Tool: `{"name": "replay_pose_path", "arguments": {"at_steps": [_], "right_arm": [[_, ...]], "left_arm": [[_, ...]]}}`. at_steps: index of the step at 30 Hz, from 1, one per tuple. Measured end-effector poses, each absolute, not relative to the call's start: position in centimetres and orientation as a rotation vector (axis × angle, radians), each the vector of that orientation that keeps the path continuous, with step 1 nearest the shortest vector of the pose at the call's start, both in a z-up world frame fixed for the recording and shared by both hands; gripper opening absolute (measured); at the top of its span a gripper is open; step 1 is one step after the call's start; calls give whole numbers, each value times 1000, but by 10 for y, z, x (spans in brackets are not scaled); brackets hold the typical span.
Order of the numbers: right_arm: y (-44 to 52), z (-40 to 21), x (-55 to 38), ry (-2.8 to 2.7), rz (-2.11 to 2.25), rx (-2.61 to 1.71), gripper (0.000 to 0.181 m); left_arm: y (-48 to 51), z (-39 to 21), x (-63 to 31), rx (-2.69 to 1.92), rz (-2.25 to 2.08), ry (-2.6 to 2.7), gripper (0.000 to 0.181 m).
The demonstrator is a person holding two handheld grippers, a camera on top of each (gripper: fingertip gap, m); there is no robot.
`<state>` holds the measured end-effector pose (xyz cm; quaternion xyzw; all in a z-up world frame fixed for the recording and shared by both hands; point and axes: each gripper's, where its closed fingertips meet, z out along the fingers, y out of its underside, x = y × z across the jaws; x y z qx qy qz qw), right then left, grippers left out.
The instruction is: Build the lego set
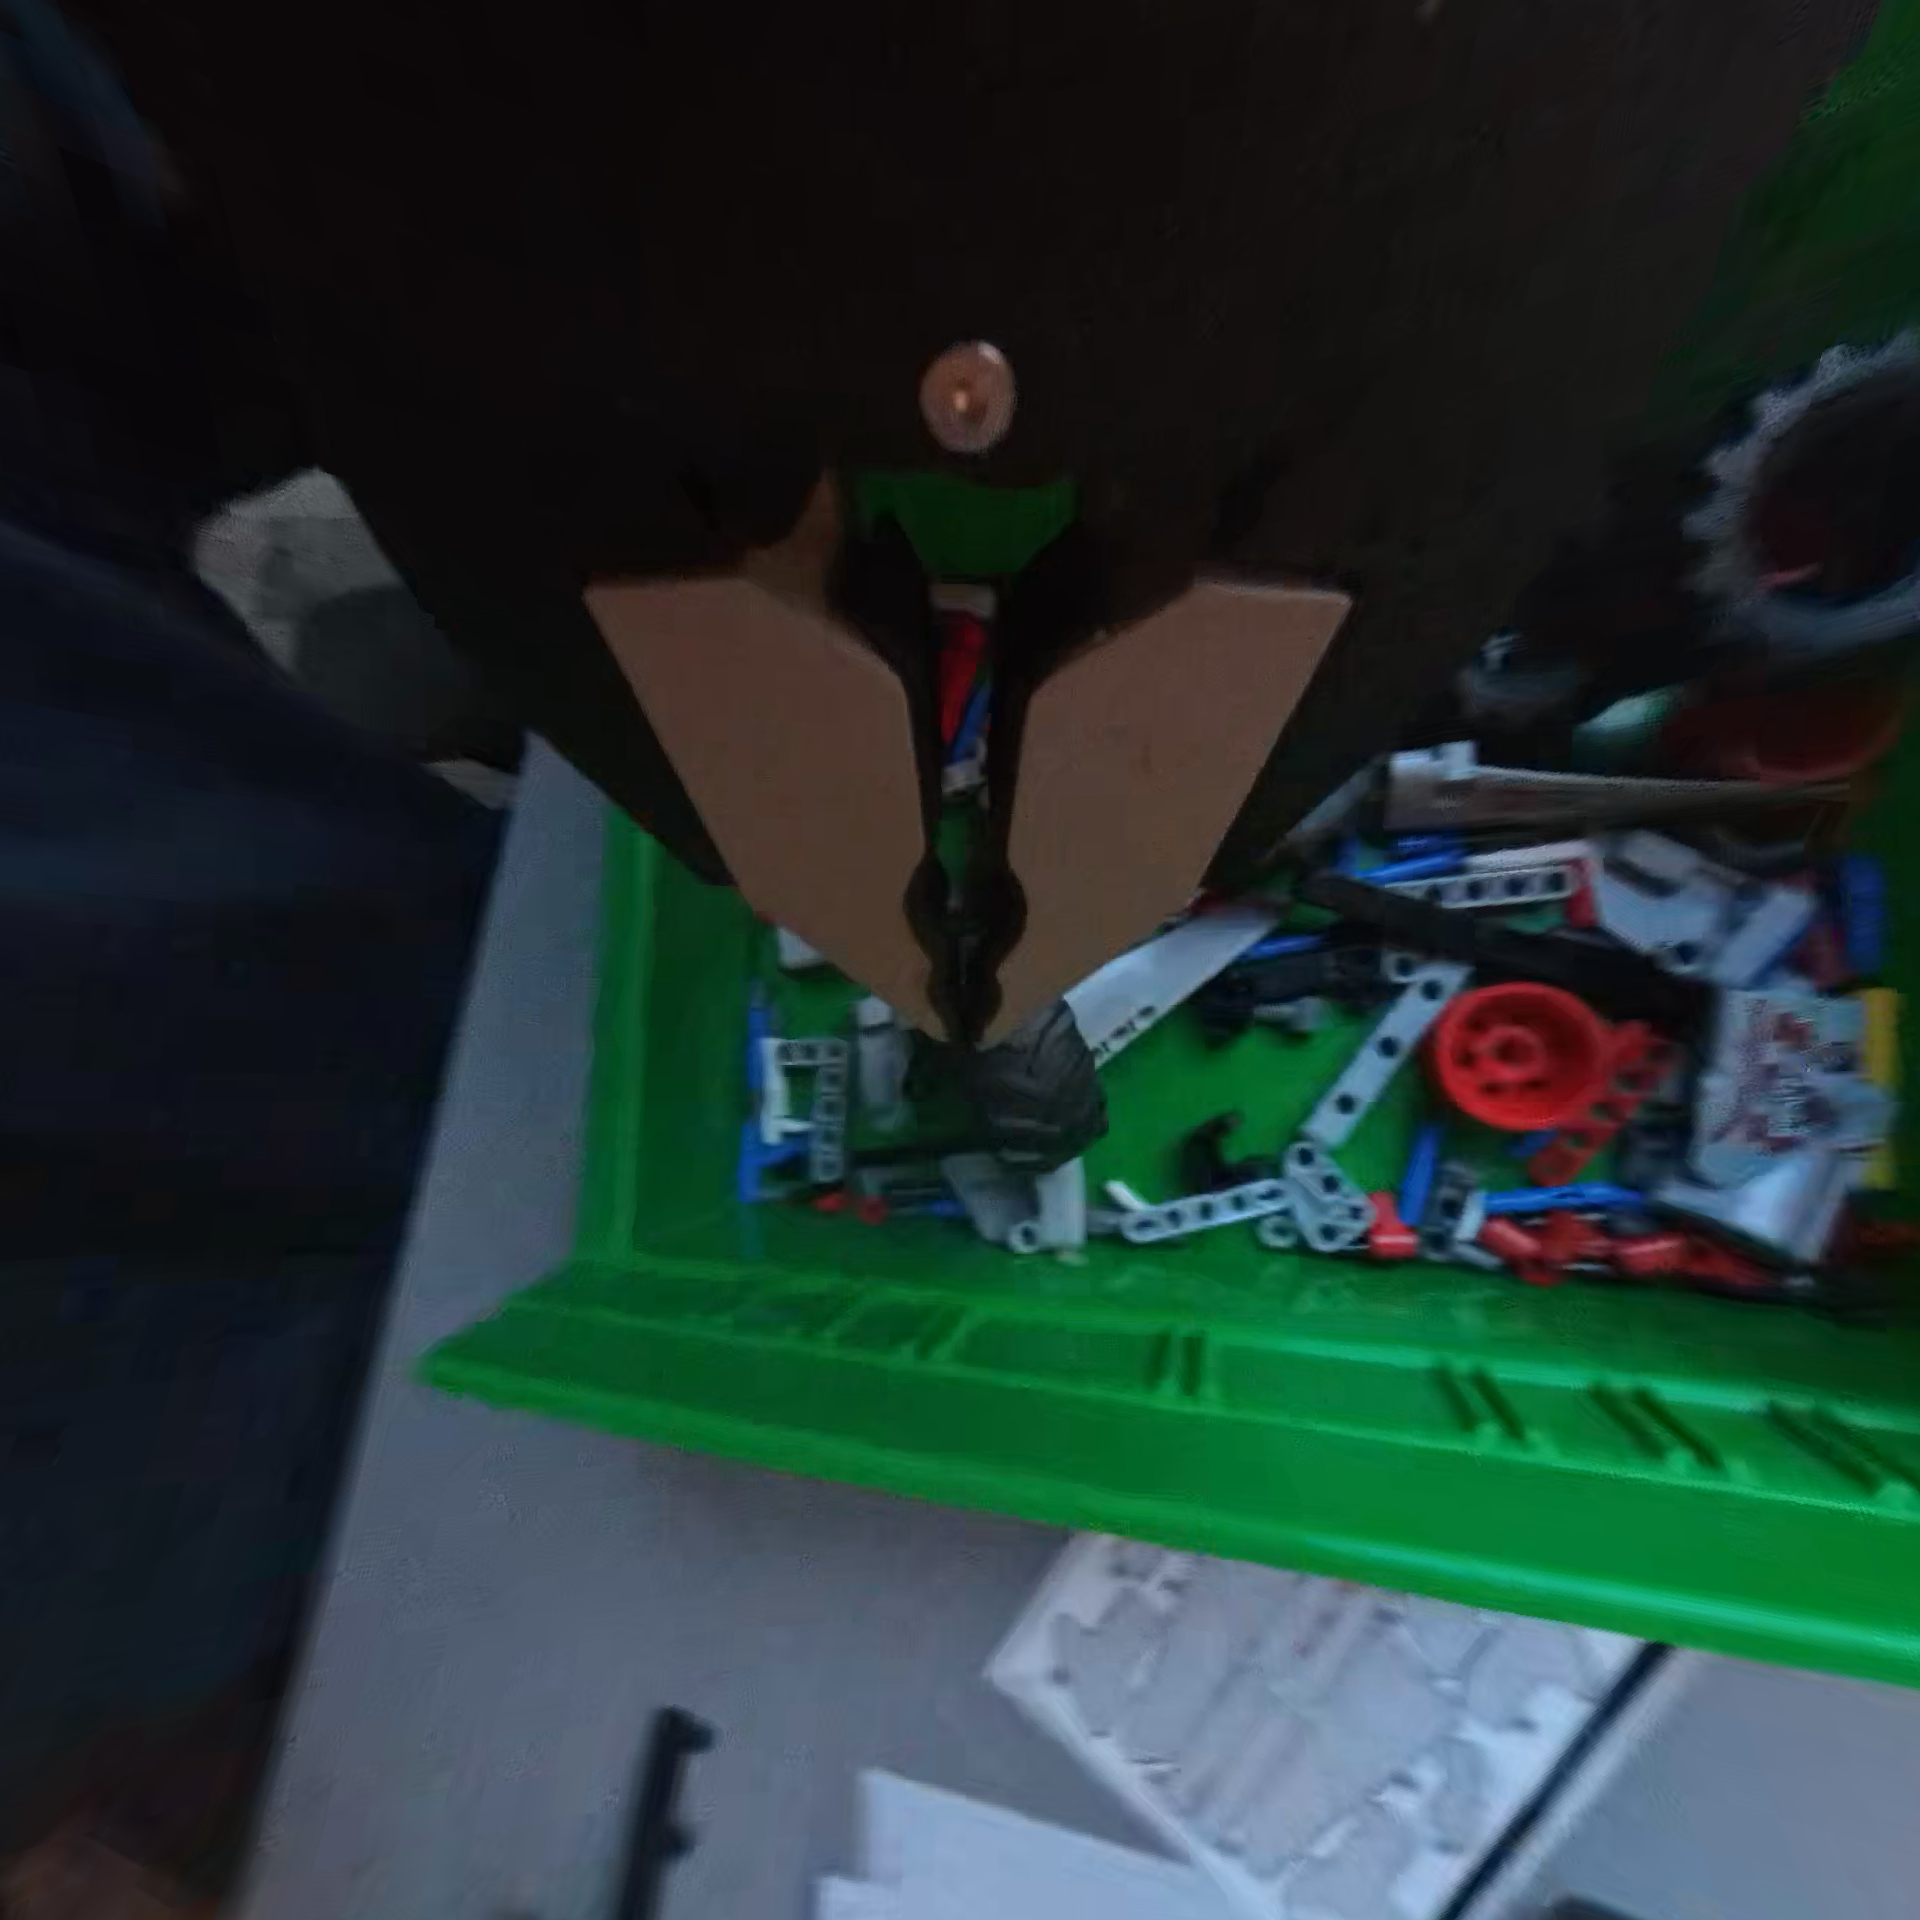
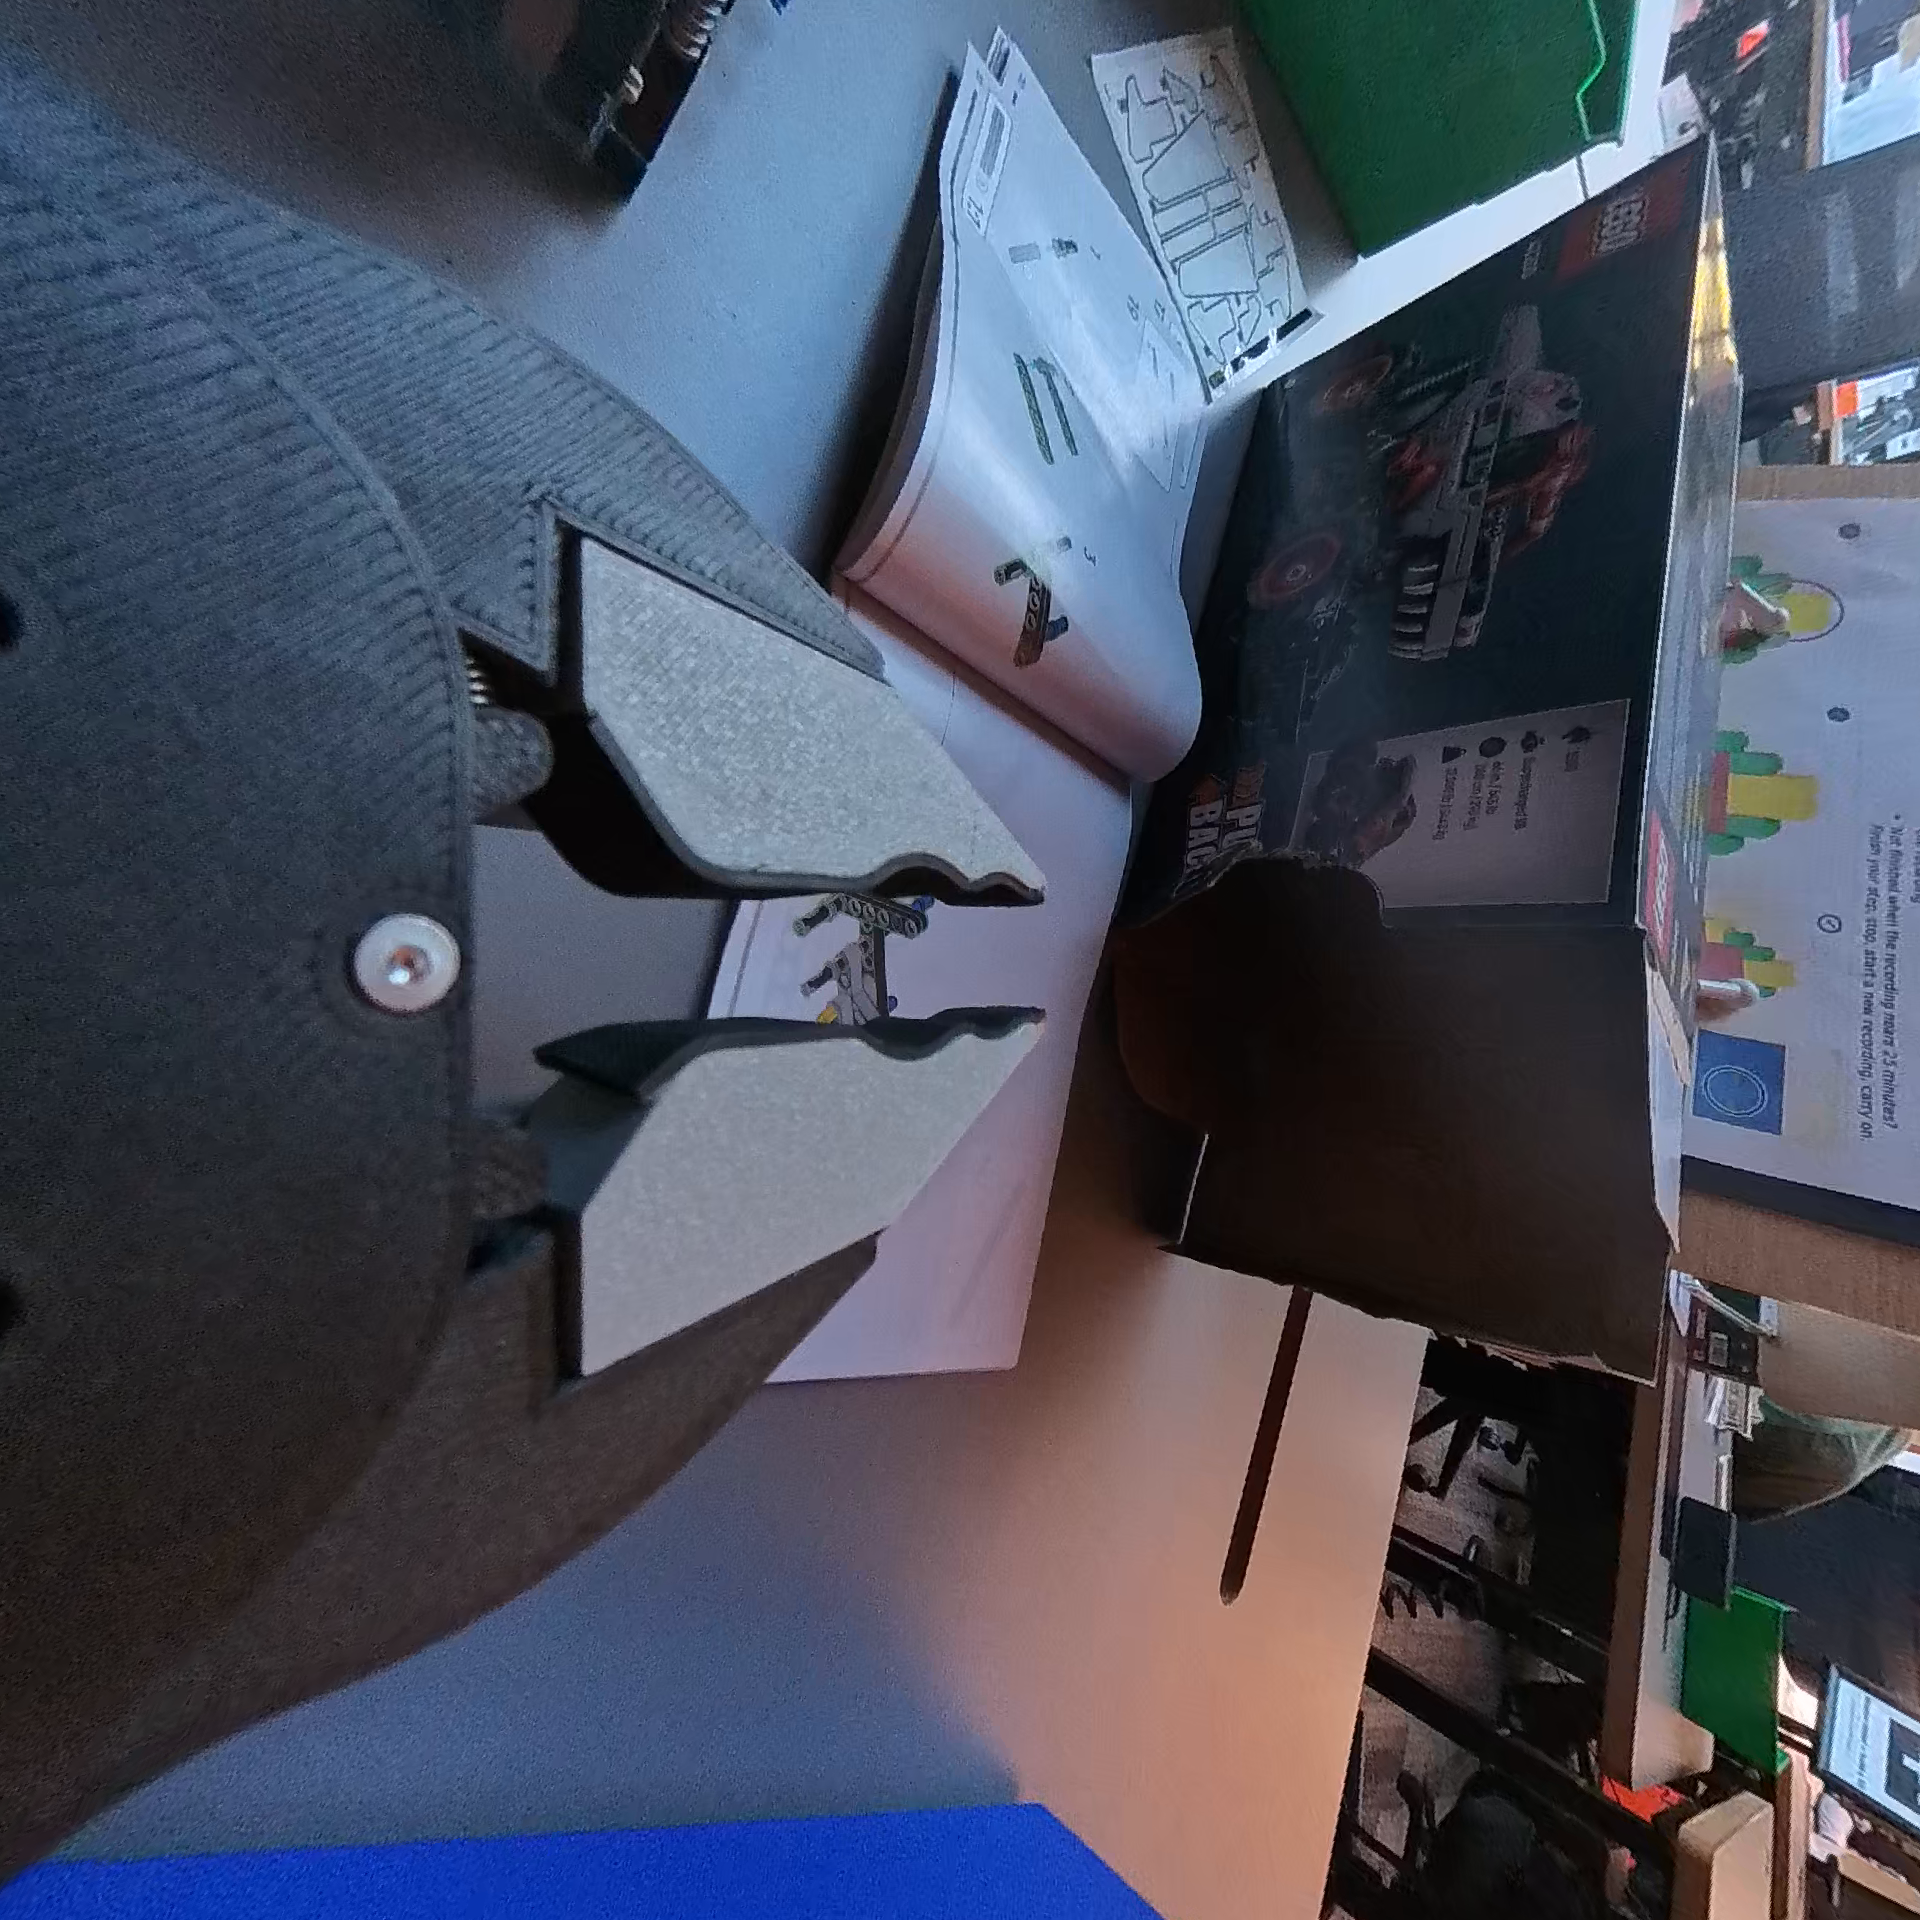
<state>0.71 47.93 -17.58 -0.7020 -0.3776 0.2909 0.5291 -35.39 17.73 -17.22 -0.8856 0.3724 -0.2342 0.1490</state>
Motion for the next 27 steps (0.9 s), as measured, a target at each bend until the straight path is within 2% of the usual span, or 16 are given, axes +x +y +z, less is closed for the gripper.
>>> {"name": "replay_pose_path", "arguments": {"at_steps": [1, 5, 8, 12, 18, 23, 25, 27], "right_arm": [[479, -176, 7, -901, 695, -1675, 16], [478, -175, 8, -899, 703, -1674, 15], [478, -176, 7, -904, 700, -1672, 15], [477, -172, 8, -898, 698, -1650, 18], [478, -172, 9, -889, 705, -1653, 22], [478, -170, 11, -877, 706, -1639, 21], [478, -169, 12, -872, 711, -1638, 20], [478, -169, 12, -874, 712, -1638, 20]], "left_arm": [[174, -164, -352, -2541, -715, 1024, 0], [202, -159, -420, -2586, -303, 727, 0], [201, -161, -446, -2629, -200, 633, 0], [199, -161, -423, -2591, -317, 666, 0], [202, -184, -413, -2664, -190, 778, 0], [193, -205, -379, -2721, -400, 817, 0], [184, -196, -371, -2697, -446, 872, 0], [167, -175, -342, -2629, -747, 905, 0]]}}
